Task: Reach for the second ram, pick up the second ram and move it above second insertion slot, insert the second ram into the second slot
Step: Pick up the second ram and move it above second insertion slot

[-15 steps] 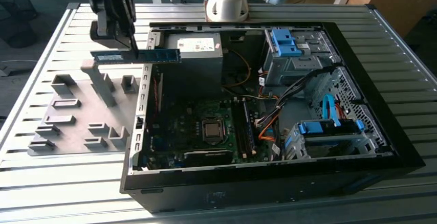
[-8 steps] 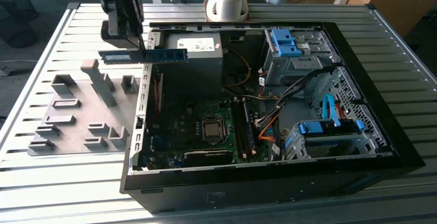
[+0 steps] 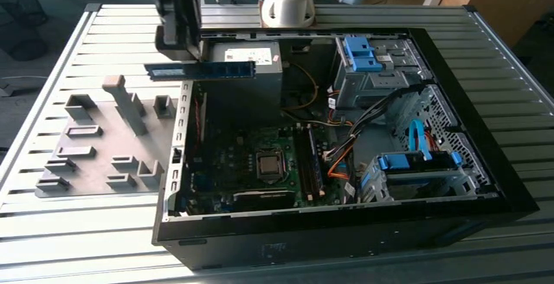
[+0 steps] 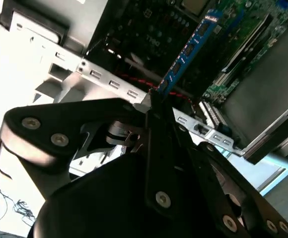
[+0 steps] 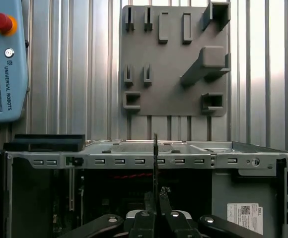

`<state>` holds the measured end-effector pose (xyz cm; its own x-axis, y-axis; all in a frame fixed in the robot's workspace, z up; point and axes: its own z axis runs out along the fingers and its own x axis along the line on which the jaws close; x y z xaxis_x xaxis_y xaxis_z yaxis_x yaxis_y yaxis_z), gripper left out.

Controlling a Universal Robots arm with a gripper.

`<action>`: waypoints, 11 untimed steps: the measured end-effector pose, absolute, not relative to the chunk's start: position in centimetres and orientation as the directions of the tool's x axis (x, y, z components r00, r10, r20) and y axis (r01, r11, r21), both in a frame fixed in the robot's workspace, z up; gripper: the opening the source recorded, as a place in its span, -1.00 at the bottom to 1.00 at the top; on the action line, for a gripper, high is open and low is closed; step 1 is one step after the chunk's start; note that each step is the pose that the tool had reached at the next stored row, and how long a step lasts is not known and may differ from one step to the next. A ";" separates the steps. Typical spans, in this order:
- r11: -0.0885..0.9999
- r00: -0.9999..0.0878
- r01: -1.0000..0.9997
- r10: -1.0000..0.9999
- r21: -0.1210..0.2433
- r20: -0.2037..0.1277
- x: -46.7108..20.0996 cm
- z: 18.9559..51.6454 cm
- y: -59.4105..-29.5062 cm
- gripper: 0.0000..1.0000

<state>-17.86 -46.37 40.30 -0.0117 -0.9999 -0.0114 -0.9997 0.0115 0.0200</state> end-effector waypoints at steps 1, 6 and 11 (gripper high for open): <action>0.011 -0.012 -1.000 -1.000 0.020 -0.011 -17.4 40.3 -46.4 -0.73; 0.011 -0.012 -1.000 -1.000 0.020 -0.012 -15.2 40.2 -46.4 -0.73; 0.011 -0.012 -1.000 -1.000 0.020 -0.011 -12.9 40.1 -46.4 -0.73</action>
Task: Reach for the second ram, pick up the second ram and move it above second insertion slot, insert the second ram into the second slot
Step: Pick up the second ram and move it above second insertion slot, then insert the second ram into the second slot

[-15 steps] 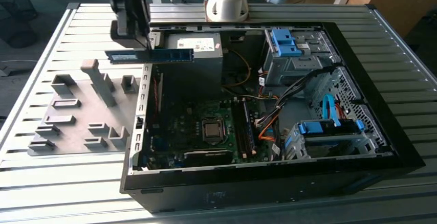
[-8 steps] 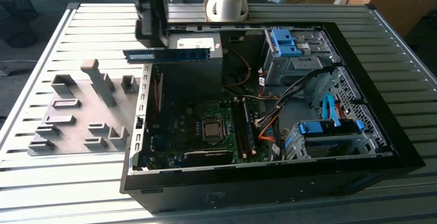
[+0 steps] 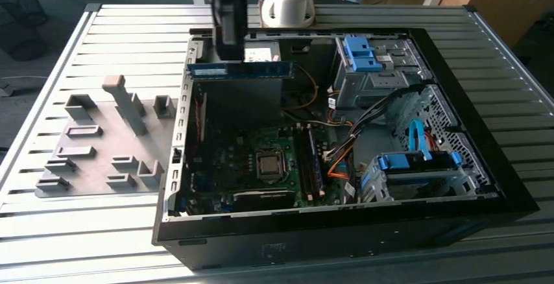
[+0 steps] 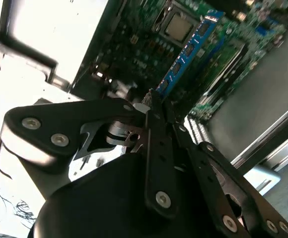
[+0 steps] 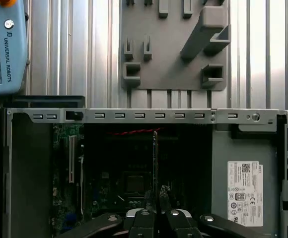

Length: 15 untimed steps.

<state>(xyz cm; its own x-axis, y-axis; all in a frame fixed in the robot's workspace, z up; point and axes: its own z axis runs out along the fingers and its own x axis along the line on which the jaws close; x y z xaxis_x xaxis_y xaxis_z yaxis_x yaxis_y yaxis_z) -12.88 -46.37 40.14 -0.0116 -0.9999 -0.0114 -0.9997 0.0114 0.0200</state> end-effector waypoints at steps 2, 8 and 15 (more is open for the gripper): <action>0.011 -0.012 -1.000 -1.000 0.020 -0.011 -11.9 40.1 -46.4 -0.73; 0.011 -0.012 -1.000 -1.000 0.020 -0.011 -9.2 39.9 -46.4 -0.73; 0.011 -0.012 -1.000 -1.000 0.020 -0.011 -8.5 39.9 -46.4 -0.73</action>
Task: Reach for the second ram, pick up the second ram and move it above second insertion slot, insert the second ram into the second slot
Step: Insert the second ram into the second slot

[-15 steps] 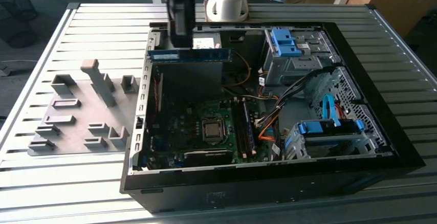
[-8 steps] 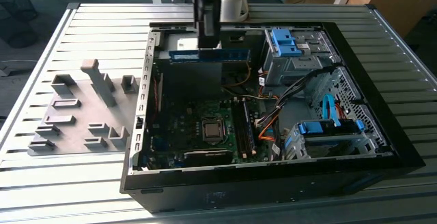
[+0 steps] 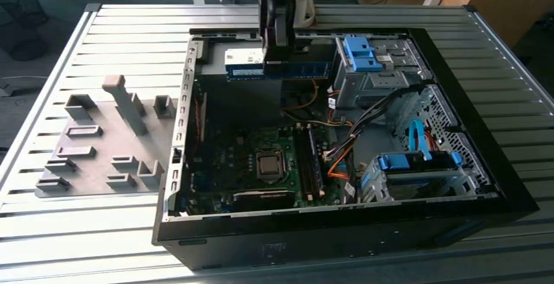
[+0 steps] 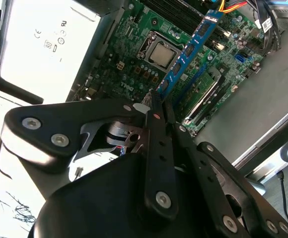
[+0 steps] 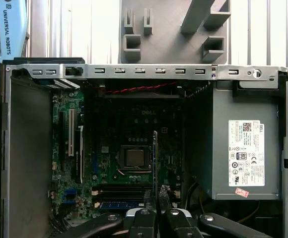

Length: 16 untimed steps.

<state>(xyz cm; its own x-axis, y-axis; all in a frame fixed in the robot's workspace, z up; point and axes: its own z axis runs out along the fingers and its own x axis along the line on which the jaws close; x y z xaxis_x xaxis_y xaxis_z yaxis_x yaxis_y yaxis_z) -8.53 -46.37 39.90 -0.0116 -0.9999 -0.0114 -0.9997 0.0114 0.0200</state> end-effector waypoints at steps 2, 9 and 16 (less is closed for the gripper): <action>0.011 -0.012 -1.000 -1.000 0.020 -0.011 -8.5 39.9 -46.4 -0.73; 0.014 -0.014 -1.000 -1.000 0.020 -0.011 -8.5 39.9 -46.4 -0.73; 0.054 -0.055 -0.998 -0.998 0.020 -0.011 -8.5 39.9 -46.4 -0.73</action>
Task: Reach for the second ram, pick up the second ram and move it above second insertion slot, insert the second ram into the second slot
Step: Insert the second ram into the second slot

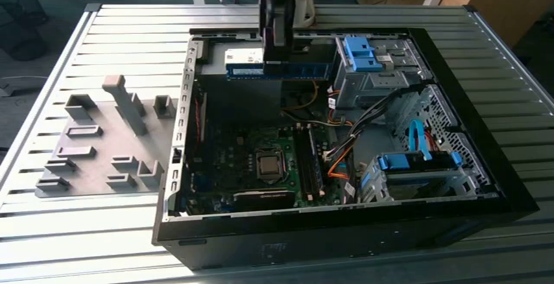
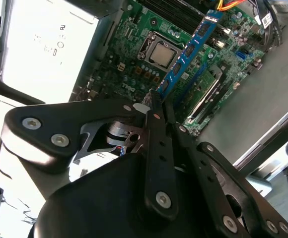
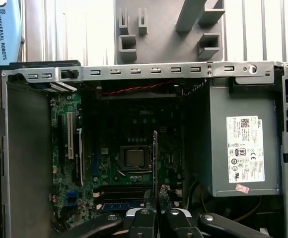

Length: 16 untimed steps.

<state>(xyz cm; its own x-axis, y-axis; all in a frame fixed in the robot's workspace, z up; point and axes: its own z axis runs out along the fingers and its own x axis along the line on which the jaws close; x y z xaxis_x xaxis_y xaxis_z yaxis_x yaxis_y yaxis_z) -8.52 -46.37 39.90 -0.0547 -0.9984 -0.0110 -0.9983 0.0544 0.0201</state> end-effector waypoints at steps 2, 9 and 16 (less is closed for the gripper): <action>0.078 -0.079 -0.997 -0.997 0.020 -0.011 -8.5 39.9 -46.4 -0.73; 0.182 -0.183 -0.983 -0.983 0.020 -0.010 -8.5 39.8 -46.4 -0.73; 0.303 -0.303 -0.953 -0.953 0.020 -0.009 -8.5 39.8 -46.4 -0.73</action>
<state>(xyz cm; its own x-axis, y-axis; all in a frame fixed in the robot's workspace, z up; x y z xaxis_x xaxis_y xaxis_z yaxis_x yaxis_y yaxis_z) -8.52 -46.37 39.75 -0.3034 -0.9528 -0.0091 -0.9527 0.3032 0.0196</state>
